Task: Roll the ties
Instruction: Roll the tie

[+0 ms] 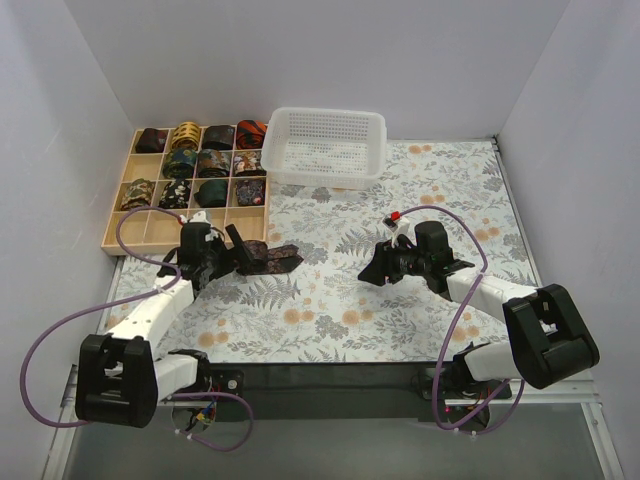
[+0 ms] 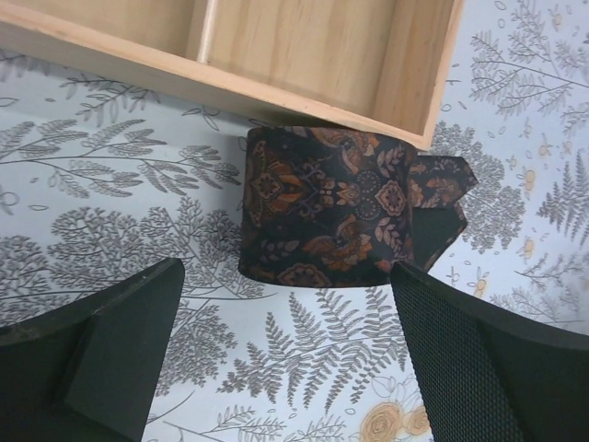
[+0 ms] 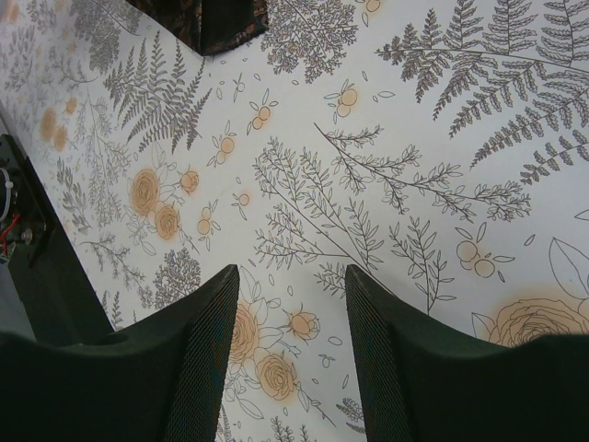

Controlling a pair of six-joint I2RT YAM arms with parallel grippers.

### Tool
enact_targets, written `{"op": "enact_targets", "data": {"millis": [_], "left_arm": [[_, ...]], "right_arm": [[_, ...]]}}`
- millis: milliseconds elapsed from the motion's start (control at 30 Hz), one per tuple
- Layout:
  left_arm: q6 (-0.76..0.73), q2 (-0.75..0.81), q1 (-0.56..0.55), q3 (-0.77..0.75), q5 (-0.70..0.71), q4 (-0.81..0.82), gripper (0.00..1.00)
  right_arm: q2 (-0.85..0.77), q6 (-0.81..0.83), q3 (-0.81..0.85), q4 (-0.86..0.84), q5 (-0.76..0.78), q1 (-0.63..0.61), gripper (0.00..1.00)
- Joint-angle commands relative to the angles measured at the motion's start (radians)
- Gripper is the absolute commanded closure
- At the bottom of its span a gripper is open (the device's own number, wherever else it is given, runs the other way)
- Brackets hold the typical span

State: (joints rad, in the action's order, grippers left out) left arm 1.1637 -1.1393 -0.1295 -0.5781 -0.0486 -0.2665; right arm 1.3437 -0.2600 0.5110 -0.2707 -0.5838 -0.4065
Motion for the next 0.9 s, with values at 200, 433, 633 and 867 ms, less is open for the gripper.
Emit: {"op": "enact_targets", "data": {"millis": [200,433,633,867], "left_arm": [[0.106,-0.011,0.01,0.11,-0.091,0.323,0.14],[0.117,-0.086,0.01,0.126,-0.059,0.352,0.21],[0.12,-0.151,0.01,0.141,-0.071,0.385,0.23],[0.134,-0.215,0.01,0.167,-0.106,0.438,0.27]], "right_arm": [[-0.003,0.001,0.018,-0.036,-0.021,-0.005,0.52],[0.006,0.001,0.018,-0.039,-0.024,-0.005,0.52],[0.006,-0.001,0.017,-0.042,-0.024,-0.005,0.52],[0.006,-0.001,0.012,-0.044,-0.022,-0.005,0.52]]}}
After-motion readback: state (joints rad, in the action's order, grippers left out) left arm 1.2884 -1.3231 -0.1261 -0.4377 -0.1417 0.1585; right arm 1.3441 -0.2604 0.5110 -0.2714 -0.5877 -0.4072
